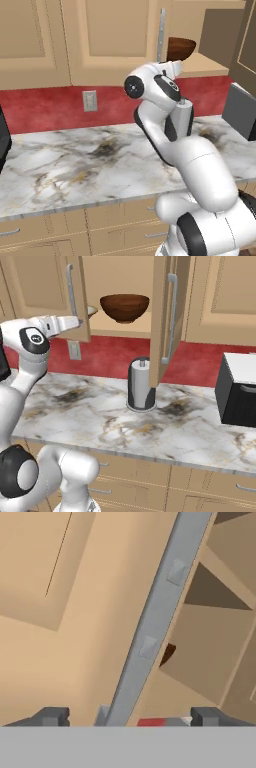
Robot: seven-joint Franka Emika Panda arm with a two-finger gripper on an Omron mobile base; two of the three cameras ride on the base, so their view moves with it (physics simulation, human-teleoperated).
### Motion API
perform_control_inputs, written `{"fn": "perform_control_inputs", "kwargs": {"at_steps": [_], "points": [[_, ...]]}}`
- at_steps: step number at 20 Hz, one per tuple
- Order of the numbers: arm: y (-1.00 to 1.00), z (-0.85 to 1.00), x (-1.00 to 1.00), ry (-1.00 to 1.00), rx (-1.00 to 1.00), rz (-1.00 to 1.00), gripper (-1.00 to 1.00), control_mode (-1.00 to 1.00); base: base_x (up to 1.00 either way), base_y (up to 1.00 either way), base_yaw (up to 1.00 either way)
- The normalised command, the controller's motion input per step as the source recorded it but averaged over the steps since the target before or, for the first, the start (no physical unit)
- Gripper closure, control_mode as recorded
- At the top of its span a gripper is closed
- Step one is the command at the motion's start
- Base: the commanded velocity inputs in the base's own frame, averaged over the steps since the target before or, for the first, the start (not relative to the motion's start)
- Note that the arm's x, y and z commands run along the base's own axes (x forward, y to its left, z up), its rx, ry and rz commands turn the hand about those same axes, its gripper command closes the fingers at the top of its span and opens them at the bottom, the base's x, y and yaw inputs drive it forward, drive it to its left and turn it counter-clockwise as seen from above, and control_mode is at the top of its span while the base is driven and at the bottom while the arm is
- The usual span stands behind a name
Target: Open the cabinet. Pick the bowls from the counter and place them in the cabinet. Then close the cabinet.
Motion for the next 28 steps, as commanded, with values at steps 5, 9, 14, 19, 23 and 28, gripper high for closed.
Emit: {"fn": "perform_control_inputs", "kwargs": {"at_steps": [5,9,14,19,23,28], "points": [[0.0,-0.16,0.99,0.03,0.0,0.08,-1.0,-1.0,0.0,0.0,0.0],[0.0,-0.19,0.88,0.02,0.0,0.03,-1.0,-1.0,0.0,0.0,0.0],[-0.01,-0.02,0.07,0.0,0.0,0.0,-1.0,-1.0,0.0,0.0,0.0],[-0.39,0.0,-1.0,-0.07,0.07,0.01,-1.0,-1.0,0.0,0.0,0.0],[-0.73,0.15,-1.0,-0.1,0.14,0.0,-1.0,-1.0,0.0,0.0,0.0],[-0.92,0.39,-1.0,-0.03,0.17,0.0,-1.0,-1.0,0.0,0.0,0.0]]}}
